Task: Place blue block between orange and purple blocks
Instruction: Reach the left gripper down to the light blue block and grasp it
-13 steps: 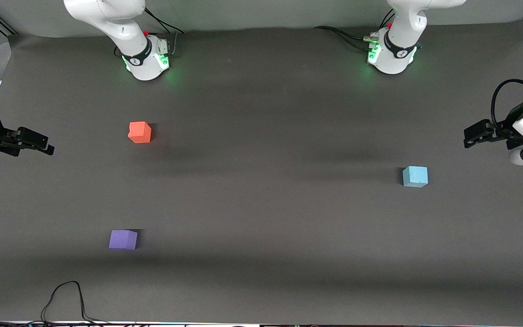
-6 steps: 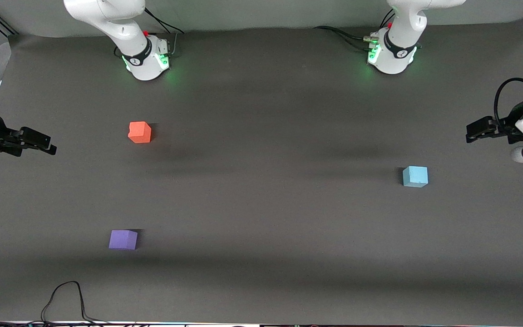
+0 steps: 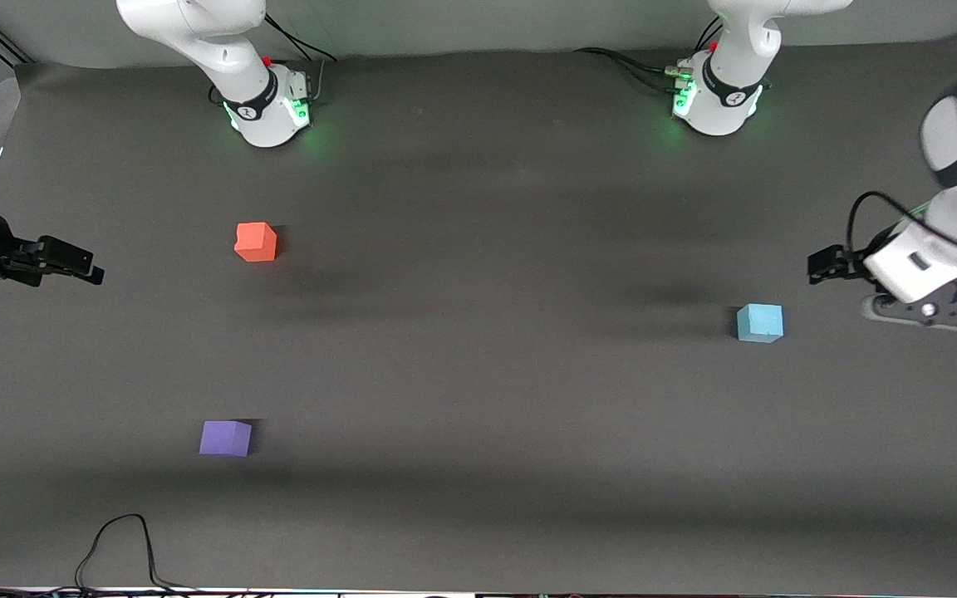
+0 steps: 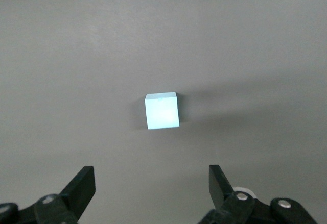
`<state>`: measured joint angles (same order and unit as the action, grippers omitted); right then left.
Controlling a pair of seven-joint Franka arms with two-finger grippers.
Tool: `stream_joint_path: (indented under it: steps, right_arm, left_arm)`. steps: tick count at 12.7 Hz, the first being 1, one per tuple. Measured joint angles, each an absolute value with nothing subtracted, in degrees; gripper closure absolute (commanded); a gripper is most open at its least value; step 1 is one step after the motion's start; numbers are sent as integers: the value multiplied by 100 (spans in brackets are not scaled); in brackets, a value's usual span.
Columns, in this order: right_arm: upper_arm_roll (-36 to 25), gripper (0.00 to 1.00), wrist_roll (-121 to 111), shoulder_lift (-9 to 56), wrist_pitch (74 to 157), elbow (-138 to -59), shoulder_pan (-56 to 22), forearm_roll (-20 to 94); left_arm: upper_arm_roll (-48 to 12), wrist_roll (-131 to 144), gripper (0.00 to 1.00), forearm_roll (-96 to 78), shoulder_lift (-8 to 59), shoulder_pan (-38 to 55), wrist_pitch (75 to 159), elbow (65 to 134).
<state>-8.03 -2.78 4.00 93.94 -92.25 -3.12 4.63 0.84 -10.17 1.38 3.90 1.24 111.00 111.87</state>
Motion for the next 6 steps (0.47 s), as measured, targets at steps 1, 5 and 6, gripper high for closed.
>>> stream_joint_path:
  steps: [1,5,6]
  right_arm:
    - [-803,0,-278,413,9396,-9226,-312,463]
    - [-782,0,-278,483,9408,-9226,-320,463]
    - [-765,0,-278,500,9410,-9226,-326,463]
  left_arm:
    - [90,-1100,1,152,433,119,11552,11537]
    - [93,-1200,1,272,910,118,13079,12462]
    - [93,-1211,1,313,1091,118,13327,12541]
